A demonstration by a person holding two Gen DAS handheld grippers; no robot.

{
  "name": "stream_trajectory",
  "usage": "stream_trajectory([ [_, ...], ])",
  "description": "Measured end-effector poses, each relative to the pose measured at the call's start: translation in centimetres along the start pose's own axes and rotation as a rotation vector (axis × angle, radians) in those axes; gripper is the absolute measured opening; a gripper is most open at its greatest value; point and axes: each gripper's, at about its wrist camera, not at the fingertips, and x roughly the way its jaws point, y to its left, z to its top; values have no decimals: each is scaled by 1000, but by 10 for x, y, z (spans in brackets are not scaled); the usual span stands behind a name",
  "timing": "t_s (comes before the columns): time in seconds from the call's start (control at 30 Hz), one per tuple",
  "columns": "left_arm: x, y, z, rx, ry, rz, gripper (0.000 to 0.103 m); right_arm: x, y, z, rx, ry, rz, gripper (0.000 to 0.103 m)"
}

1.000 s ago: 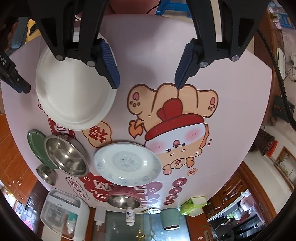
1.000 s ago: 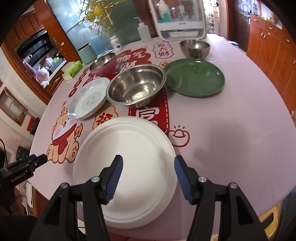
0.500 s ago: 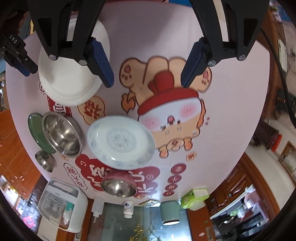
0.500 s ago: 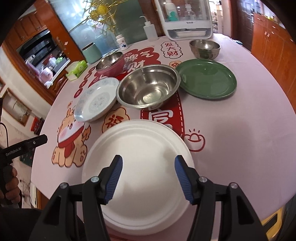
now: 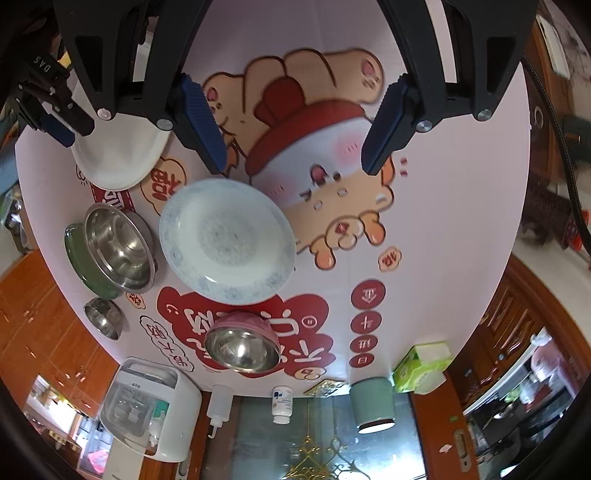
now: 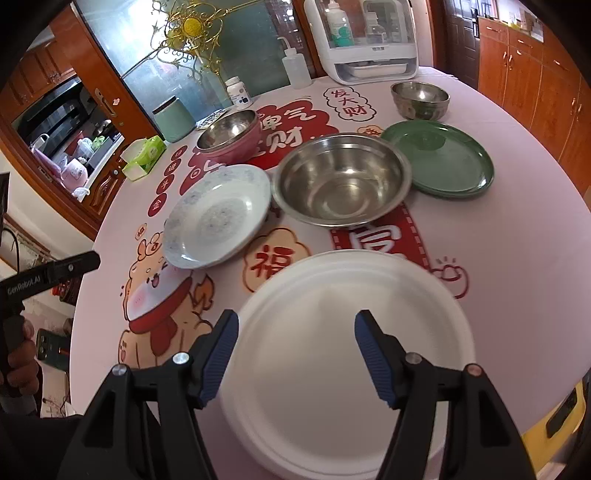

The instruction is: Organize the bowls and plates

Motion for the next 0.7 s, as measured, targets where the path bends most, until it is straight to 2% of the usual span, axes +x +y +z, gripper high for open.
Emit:
stream_trajectory([
  [0.23,11,26,22,57,0,-42,74,8,33,5,43,-23,-14,66],
  [0.5,29,40,45,87,9,-61,74,17,61,18,6,-36,-31,66],
  [0.7,46,39,64,76,15,-56,75,34,63,32,1,-20,-7,66],
])
